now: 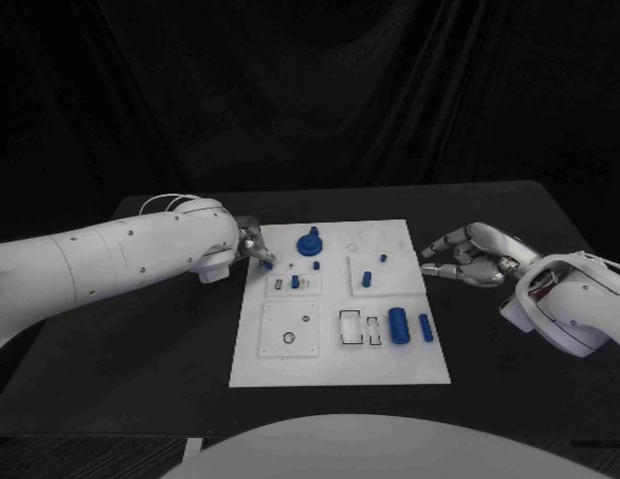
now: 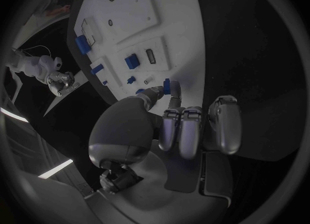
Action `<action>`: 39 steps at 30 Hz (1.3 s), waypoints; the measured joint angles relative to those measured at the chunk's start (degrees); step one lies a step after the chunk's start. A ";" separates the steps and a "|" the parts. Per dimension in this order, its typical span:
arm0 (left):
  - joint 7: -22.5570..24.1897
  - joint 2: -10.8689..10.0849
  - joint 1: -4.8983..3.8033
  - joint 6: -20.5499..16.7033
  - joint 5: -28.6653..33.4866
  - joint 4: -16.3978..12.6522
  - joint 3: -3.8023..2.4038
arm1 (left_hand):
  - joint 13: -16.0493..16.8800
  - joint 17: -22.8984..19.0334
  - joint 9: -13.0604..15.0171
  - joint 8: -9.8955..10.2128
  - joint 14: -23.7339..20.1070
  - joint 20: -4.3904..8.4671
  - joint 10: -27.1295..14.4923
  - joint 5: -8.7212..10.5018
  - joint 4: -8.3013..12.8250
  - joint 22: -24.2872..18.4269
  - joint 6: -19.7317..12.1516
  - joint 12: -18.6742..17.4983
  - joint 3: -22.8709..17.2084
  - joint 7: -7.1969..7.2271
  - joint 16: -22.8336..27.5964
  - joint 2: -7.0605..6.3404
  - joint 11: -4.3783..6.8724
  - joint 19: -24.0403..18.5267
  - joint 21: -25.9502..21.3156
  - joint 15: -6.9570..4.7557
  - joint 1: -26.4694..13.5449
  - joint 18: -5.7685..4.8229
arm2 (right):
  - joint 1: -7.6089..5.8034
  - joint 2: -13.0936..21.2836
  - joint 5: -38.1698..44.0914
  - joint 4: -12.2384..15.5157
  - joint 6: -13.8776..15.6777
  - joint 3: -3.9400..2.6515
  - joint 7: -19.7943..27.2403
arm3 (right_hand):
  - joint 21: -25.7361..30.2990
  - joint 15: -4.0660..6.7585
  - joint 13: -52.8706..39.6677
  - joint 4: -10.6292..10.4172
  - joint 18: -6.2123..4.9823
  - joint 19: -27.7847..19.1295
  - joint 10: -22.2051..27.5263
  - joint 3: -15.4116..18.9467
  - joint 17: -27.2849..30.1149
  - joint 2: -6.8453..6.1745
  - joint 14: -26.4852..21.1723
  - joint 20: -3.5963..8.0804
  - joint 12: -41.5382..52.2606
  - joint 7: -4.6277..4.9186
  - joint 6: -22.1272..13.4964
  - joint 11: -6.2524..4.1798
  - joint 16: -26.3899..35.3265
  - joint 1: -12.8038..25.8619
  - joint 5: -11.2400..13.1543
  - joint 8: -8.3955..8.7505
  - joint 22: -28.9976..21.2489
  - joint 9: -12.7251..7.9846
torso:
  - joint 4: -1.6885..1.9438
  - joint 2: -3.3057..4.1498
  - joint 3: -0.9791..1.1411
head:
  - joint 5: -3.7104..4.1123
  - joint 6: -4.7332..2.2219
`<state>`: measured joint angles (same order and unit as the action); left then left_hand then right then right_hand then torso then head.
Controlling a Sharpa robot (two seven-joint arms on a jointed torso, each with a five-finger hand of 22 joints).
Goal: Assemble the parts on the task board
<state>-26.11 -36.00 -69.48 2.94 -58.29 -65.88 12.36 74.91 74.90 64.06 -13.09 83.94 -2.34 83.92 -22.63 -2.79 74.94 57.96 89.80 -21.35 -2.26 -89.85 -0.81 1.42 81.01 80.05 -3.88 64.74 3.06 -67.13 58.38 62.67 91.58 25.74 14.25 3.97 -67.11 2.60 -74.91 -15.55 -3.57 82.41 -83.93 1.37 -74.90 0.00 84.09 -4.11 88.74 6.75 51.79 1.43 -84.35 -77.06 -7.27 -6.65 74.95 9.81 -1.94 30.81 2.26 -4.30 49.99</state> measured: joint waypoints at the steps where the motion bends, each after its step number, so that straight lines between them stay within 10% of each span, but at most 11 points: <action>1: -0.12 -0.61 -0.01 -0.15 0.20 -0.99 0.00 | 0.00 0.00 0.00 0.00 0.00 0.00 0.00 0.00 0.12 0.00 0.00 0.00 -0.12 0.00 0.00 0.00 0.00 0.00 0.00 0.00 0.00 0.00 | 0.00 0.03 0.00 -0.01 -0.01 0.00 0.00 | 0.00 0.00 0.00 0.14 0.00 0.00 0.00 0.14 0.00 0.00 0.00 0.00 0.00 0.00 0.00 0.00 0.00 0.00 0.00 0.00 0.00 -0.04 | 0.00 -0.01 0.00 | 0.00 0.00; 15: -3.04 -4.16 -0.46 -1.12 4.50 -9.16 0.00 | 0.00 0.00 0.08 0.00 0.00 0.00 0.00 -0.22 0.03 -0.01 -0.14 0.00 -0.67 0.12 0.00 -0.23 0.00 0.00 0.00 0.00 -0.24 0.00 | 0.44 0.38 0.00 -0.08 -0.06 0.00 -0.02 | 0.00 0.00 0.00 0.14 0.00 0.00 0.00 0.14 0.00 0.00 0.00 0.00 0.00 0.00 0.00 0.00 0.00 0.00 0.00 0.00 -0.01 -0.04 | -0.02 -0.04 0.01 | 0.08 0.00; 39: -5.68 -3.66 -0.17 -3.09 2.54 -9.69 0.02 | 0.00 0.00 0.25 0.00 0.00 -0.01 0.00 -0.20 0.11 -0.02 -0.07 0.00 -1.54 0.16 0.00 -0.52 0.00 0.43 0.00 0.00 -0.55 0.00 | 1.01 0.59 0.00 -0.03 -0.08 0.00 0.02 | 0.21 0.00 0.01 -0.02 0.00 0.00 0.00 0.30 0.00 0.00 0.00 0.00 0.00 0.00 0.00 0.00 0.00 0.00 0.00 0.00 -0.03 -0.08 | -0.03 0.06 -0.02 | -0.32 0.00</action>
<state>-31.79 -39.66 -69.65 -0.16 -55.75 -75.58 12.38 74.91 74.90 64.31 -13.09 83.94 -2.35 83.92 -22.84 -2.68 74.93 57.89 89.80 -22.89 -2.10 -89.85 -1.33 1.42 81.44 80.05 -3.88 64.19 3.05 -66.12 58.97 62.67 91.55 25.65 14.24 3.99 -66.90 2.60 -74.90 -15.56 -3.58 82.41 -83.93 1.66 -74.90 0.00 84.09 -4.11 88.74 6.75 51.79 1.43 -84.35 -77.06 -7.27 -6.65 74.92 9.73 -1.97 30.87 2.24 -4.61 49.99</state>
